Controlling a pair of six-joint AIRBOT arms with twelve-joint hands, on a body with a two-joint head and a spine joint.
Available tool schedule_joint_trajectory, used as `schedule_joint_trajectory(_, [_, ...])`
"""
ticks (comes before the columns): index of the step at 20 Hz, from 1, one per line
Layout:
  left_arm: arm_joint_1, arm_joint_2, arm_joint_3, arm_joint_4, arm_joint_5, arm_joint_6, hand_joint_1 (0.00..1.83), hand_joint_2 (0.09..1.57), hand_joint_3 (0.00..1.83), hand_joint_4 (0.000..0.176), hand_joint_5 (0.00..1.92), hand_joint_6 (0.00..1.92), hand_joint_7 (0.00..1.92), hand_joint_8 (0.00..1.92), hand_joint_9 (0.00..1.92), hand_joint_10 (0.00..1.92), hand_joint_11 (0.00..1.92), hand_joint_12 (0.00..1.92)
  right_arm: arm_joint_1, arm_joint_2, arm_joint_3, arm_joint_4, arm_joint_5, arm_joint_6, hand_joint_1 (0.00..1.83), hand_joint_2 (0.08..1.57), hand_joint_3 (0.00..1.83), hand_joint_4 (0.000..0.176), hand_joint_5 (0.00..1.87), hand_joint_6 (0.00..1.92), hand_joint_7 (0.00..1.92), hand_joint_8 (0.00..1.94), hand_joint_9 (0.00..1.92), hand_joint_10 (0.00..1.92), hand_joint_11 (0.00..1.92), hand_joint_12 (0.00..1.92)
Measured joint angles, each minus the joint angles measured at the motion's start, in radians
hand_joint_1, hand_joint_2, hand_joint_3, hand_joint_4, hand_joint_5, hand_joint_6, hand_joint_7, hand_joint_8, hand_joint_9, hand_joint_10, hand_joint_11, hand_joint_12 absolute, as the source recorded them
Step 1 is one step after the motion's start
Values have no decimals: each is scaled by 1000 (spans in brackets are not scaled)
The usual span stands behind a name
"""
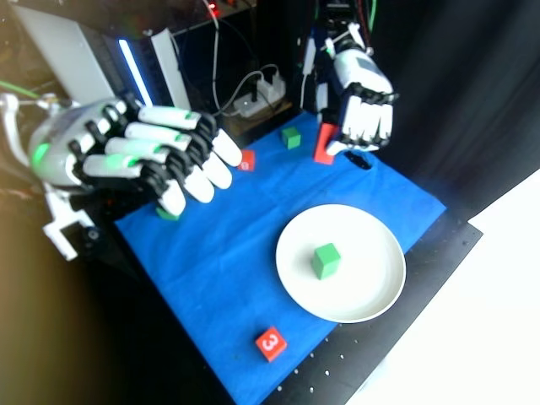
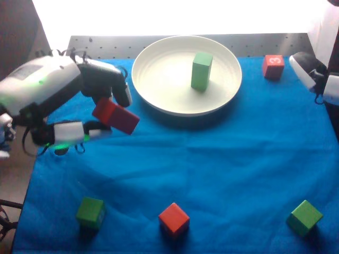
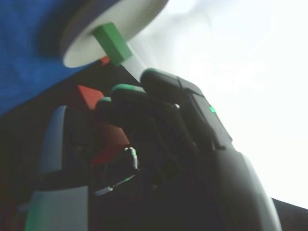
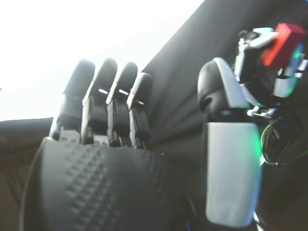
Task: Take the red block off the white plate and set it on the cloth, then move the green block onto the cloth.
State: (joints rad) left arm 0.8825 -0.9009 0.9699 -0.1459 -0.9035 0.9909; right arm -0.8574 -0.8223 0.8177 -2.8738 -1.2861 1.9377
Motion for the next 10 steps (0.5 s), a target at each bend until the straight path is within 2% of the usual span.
schedule_joint_trajectory(2, [22,13,-20,3,-21,0,1170,1188,0,26,804,1226,884,1205,687,1072,312,1661,0,0,0,1,0,0,984,728,750,0,77,1105,196,1099,125,1381,6,1921])
schedule_joint_trajectory(3, [23,13,-22,3,-23,0,1166,1194,1,28,793,1246,873,1219,656,1086,248,1700,0,0,0,1,0,0,1023,708,738,0,118,1117,182,1096,98,1374,0,1921])
schedule_joint_trajectory(4, [27,13,-22,3,-23,0,1167,1197,0,20,784,1248,874,1232,651,1121,253,1712,0,0,0,1,0,0,1010,702,739,0,151,1146,198,1134,112,1399,0,1921])
schedule_joint_trajectory(5, [27,13,-22,3,-18,0,1169,1206,1,0,762,1237,861,1306,668,1205,363,1687,0,0,0,0,0,0,1057,702,681,0,171,1157,200,1158,114,1394,0,1915])
schedule_joint_trajectory(7, [27,13,-21,0,-16,0,1167,1207,1,0,764,1237,856,1310,661,1212,367,1683,0,0,0,2,0,0,1049,695,677,0,179,1166,230,1185,156,1422,39,1920])
schedule_joint_trajectory(8, [27,13,-21,0,-13,0,1162,1213,1,0,759,1248,842,1331,632,1229,341,1687,0,0,0,1,0,0,1048,694,666,0,192,1143,243,1147,180,1374,29,1912])
schedule_joint_trajectory(9, [27,13,-21,0,-9,0,1146,1224,1,21,741,1295,814,1330,588,1157,304,1648,0,0,0,1,0,0,1050,740,567,0,224,1090,288,1078,211,1320,0,1901])
schedule_joint_trajectory(10, [28,12,-19,0,-4,0,1146,1224,1,21,741,1295,814,1330,588,1157,304,1648,0,0,0,1,0,0,1050,740,567,0,224,1090,288,1078,211,1320,0,1901])
